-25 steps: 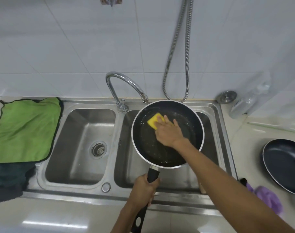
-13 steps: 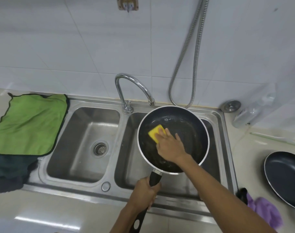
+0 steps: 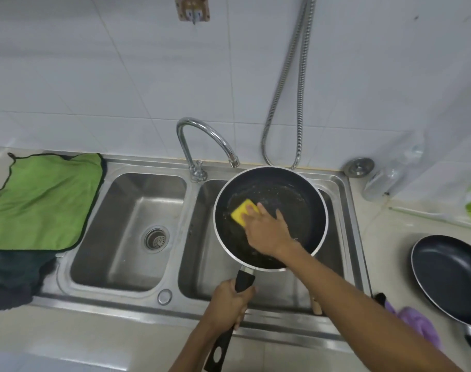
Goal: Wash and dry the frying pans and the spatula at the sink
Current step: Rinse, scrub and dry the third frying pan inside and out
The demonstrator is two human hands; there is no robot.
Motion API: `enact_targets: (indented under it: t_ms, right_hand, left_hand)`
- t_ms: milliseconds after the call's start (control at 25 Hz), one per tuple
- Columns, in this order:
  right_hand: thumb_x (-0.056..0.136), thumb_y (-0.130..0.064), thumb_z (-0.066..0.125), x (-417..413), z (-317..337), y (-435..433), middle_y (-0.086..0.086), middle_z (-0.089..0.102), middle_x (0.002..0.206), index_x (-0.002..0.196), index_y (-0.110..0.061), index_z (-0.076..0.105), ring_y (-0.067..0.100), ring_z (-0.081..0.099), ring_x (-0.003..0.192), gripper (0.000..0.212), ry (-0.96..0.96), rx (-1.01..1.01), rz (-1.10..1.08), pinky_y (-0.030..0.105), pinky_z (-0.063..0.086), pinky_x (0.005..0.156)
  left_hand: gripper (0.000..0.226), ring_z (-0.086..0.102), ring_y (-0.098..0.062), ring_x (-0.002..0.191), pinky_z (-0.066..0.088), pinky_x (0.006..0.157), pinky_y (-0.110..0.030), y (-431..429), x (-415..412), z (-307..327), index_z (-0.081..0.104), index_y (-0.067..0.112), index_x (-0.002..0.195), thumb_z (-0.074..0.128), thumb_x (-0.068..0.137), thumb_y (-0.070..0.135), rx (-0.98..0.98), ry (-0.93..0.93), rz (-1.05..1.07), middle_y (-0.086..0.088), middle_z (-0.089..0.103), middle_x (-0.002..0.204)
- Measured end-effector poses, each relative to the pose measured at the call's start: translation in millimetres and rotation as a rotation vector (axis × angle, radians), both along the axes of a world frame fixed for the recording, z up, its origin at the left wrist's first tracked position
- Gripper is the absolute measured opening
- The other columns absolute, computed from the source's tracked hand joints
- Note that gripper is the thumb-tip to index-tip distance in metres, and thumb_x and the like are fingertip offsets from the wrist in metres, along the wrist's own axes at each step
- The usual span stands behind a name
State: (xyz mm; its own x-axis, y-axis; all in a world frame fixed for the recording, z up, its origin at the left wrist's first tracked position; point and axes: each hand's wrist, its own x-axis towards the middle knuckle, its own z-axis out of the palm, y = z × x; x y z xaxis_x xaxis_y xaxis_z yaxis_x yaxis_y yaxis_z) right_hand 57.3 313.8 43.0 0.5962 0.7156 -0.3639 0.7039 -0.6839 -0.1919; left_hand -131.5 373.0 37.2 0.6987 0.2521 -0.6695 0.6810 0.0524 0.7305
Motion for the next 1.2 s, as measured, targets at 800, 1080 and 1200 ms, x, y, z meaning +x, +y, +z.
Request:
enact_targets:
  t_ms: [800, 1080, 1200]
  right_hand:
    - [0.088, -0.045, 0.069, 14.7, 6.3, -48.8, 0.006, 0.046, 0.135, 0.125, -0.027, 0.064, 0.036, 0.055, 0.111, 0.041, -0.144, 0.098, -0.281, 0.044, 0.054, 0.093]
    - [0.084, -0.036, 0.073, -8.3, 7.6, -8.8, 0.009, 0.043, 0.125, 0.119, -0.026, 0.053, 0.031, 0.056, 0.104, 0.042, 0.109, 0.369, -0.441, 0.039, 0.051, 0.090]
    - [0.087, -0.027, 0.068, 19.0, 27.2, -23.5, 0.007, 0.064, 0.113, 0.107, -0.032, 0.058, 0.018, 0.064, 0.092, 0.022, 0.535, 0.820, -0.769, 0.030, 0.053, 0.078]
  left_hand:
    - [0.031, 0.035, -0.019, 0.037, 0.034, 0.040, -0.026, 8.0, 0.4, -2.4, 0.043, 0.015, 0.071, 0.066, 0.091, 0.021, 0.015, -0.021, 0.080, -0.008, 0.041, 0.050]
    - [0.031, 0.034, -0.018, 0.035, 0.033, 0.038, -0.025, 4.4, -5.5, -2.3, 0.043, 0.014, 0.071, 0.066, 0.091, 0.018, 0.016, 0.005, 0.105, -0.007, 0.040, 0.049]
    - [0.033, 0.032, -0.017, 0.035, 0.031, 0.037, -0.024, 12.6, -10.9, -4.8, 0.041, 0.014, 0.072, 0.067, 0.092, 0.018, 0.021, 0.013, 0.149, -0.006, 0.038, 0.049]
